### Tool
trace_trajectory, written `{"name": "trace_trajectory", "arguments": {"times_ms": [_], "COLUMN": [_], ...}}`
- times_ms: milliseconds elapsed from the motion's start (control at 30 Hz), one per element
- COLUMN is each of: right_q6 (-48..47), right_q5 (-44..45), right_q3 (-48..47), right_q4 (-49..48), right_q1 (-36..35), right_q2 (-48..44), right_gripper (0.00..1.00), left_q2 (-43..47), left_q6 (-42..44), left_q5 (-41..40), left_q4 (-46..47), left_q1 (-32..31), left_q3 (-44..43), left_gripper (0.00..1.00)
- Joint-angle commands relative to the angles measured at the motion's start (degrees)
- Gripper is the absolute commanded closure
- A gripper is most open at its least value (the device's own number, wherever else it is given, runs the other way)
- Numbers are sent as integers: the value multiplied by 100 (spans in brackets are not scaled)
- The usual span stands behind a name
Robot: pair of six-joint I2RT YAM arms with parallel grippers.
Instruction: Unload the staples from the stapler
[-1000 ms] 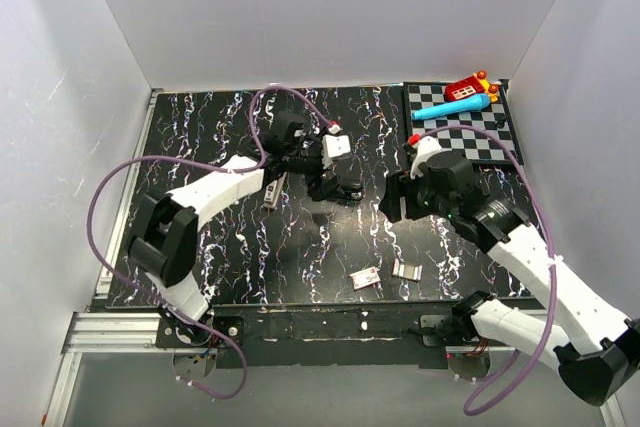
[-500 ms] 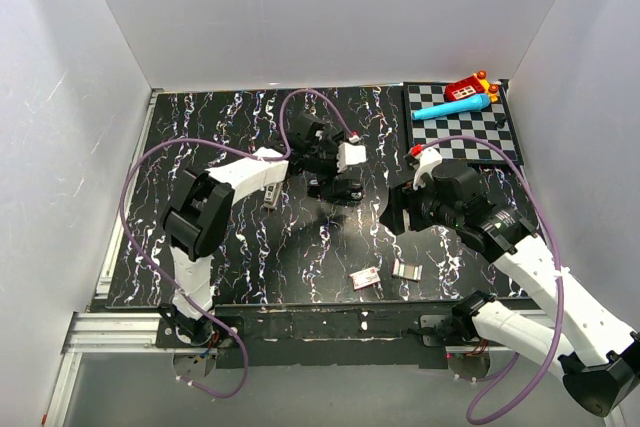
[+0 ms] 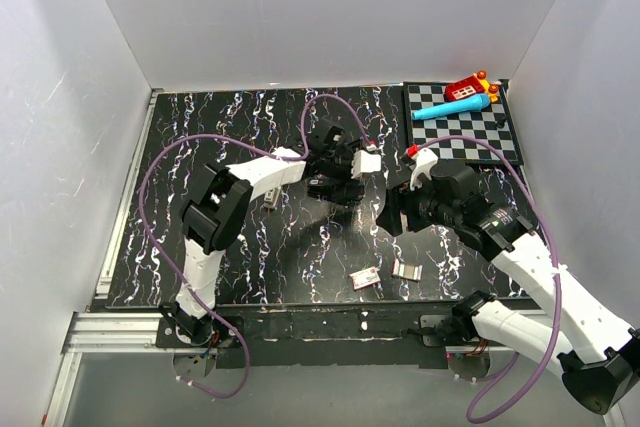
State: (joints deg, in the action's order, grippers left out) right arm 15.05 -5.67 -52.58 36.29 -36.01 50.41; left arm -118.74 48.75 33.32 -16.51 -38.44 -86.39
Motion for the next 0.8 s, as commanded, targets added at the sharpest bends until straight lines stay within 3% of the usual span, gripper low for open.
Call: {"name": "trace_trajectory", "arguments": {"times_ms": [0,167,267,433,633,767], "right_q6": [-37,-46,-55,-55,-46,-37], "right_q5": [-127,-189,-224,-250,-285,-277], "right_q3": [81,63,46,63,63,72], "right_q4": [-184,-228,-219,-228,-228,-219], "right_q1": [-3,-11,6,-3,-3,-3], "right_q2": [21,56,91,100,127,83], "right_gripper": [21,21,21,21,22,22], "left_q2": [-9,-62,-114,-167,-229,-246], "left_q6": [152,214,196,170,143,152], "left_q5": [-71,-142,-150,-133,-115,-124], "left_q4": [-229,-247,-308,-317,-344,-396], "left_q1": [-15,-15,-15,-24,-24,-15], "left_q3": [-203,-211,-273,-326,-335,-405], "left_gripper": [13,19,30,39,59,86]}}
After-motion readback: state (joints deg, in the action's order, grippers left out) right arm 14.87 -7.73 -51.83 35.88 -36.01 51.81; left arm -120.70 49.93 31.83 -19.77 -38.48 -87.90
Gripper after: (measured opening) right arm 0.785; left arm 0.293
